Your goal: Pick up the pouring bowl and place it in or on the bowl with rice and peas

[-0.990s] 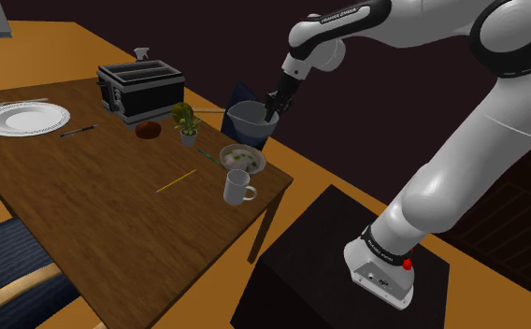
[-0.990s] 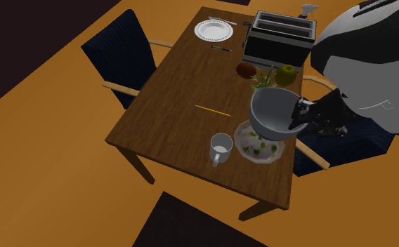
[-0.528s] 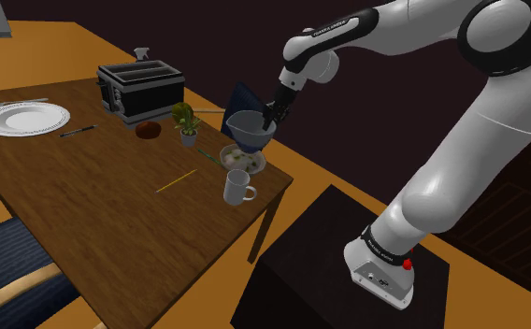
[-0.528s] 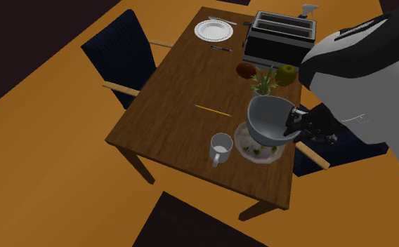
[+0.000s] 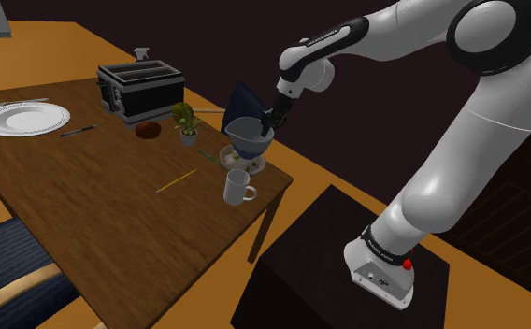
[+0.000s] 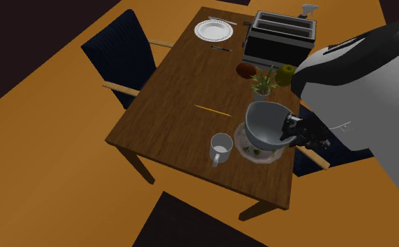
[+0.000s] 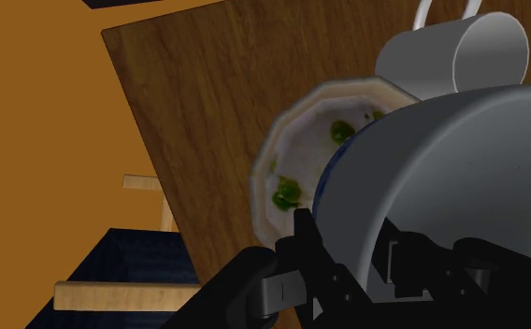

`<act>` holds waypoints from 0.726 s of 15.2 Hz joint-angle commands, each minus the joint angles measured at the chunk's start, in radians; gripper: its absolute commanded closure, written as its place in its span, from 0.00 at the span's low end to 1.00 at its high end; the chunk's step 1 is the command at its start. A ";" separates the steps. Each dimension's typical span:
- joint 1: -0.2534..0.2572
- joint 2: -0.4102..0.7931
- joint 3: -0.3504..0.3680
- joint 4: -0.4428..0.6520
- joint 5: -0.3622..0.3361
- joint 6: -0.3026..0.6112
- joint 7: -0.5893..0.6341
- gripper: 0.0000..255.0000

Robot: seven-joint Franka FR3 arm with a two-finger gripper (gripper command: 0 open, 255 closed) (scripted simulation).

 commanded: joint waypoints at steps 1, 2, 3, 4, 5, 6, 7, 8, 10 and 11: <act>0.000 0.000 0.000 0.000 0.001 0.001 -0.001 1.00; 0.000 0.000 0.000 0.000 0.001 0.001 -0.001 1.00; 0.000 0.000 0.000 0.000 0.001 0.001 -0.001 1.00; 0.000 0.000 0.000 0.000 0.001 0.001 -0.001 1.00; 0.000 -0.001 0.000 -0.001 0.001 0.001 -0.001 0.00; 0.000 -0.001 0.000 0.000 0.001 0.001 -0.001 0.00; 0.000 -0.001 0.000 -0.001 0.001 0.001 -0.001 0.00; 0.000 0.000 0.000 0.000 0.001 0.001 -0.001 0.00; 0.000 0.000 0.000 0.000 0.001 0.001 -0.001 0.00; -0.004 -0.021 -0.005 0.010 -0.013 -0.029 0.008 0.00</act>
